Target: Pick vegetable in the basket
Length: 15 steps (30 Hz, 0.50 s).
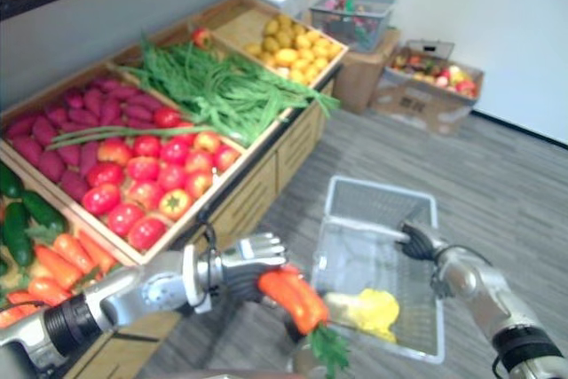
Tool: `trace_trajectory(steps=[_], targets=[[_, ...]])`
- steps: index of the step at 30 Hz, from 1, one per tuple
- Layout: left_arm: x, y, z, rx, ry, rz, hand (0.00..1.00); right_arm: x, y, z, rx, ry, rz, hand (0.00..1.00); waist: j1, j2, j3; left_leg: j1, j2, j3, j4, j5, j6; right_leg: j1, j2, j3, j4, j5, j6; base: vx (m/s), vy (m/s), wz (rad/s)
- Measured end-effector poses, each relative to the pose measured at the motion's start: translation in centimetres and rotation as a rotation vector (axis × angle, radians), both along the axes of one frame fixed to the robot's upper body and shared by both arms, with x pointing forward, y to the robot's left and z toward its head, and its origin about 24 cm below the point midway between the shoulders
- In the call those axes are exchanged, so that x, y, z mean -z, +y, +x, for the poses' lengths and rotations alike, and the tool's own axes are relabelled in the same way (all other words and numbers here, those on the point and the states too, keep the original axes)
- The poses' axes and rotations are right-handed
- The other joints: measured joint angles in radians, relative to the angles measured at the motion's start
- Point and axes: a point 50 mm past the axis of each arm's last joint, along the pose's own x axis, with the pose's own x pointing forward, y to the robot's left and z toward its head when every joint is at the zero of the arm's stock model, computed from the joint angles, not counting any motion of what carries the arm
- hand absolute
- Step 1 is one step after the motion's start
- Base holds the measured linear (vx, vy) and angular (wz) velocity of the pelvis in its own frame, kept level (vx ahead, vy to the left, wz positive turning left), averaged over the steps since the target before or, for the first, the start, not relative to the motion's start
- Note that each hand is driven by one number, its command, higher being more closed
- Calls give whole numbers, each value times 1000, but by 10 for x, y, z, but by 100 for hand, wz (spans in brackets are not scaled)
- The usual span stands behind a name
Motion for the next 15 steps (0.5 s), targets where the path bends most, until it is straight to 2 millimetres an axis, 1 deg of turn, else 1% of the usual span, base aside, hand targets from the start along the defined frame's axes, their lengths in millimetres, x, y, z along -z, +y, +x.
trace_trajectory(steps=[3, 8, 12, 15], targets=[[2, -6, -4, 38, 10, 10, 100, -8, 0, 5, -15, -12, -9, 100, -4, 3, -1, -1, -2, 4, 0, 0, 0, -7, 1, 3, 7, 0, 0, -17, 6, -2], [6, -21, -16, 96, 46, -18, 100, -20, 7, 12, -51, -52, 2, 100, -16, 25, -4, -2, -3, 4, 0, -1, -2, -8, 0, 3, 10, 1, 1, -22, 4, 0], [2, -39, -21, 136, 58, -74, 100, -23, 20, 18, -105, -61, 17, 100, -19, 30, -4, -5, -2, 5, 3, -1, -2, -11, 0, 4, 11, 3, 1, -8, 3, 0], [7, -51, -20, 134, 85, -93, 100, -26, 29, 20, -138, -68, 30, 100, -19, 31, -4, -5, -1, 5, 5, -1, -2, -11, 1, 4, 11, 4, 0, 0, 0, 0]])
